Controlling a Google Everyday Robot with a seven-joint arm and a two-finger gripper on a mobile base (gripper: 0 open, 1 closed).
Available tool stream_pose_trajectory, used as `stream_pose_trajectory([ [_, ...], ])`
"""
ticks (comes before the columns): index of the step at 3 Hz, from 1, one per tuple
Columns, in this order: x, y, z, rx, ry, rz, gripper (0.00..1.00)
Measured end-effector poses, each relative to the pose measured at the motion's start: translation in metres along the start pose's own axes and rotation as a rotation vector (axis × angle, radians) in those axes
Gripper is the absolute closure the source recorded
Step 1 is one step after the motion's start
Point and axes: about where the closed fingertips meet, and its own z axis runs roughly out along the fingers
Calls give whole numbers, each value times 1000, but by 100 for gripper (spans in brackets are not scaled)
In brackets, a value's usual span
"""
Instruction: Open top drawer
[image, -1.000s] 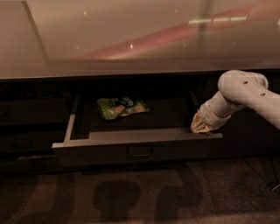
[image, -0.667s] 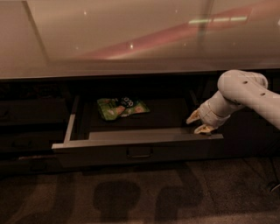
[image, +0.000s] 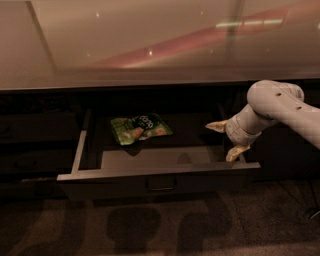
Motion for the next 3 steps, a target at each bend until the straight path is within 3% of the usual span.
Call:
stream_pose_trajectory([
  [3,-18,-14,5,0,0,0,0],
])
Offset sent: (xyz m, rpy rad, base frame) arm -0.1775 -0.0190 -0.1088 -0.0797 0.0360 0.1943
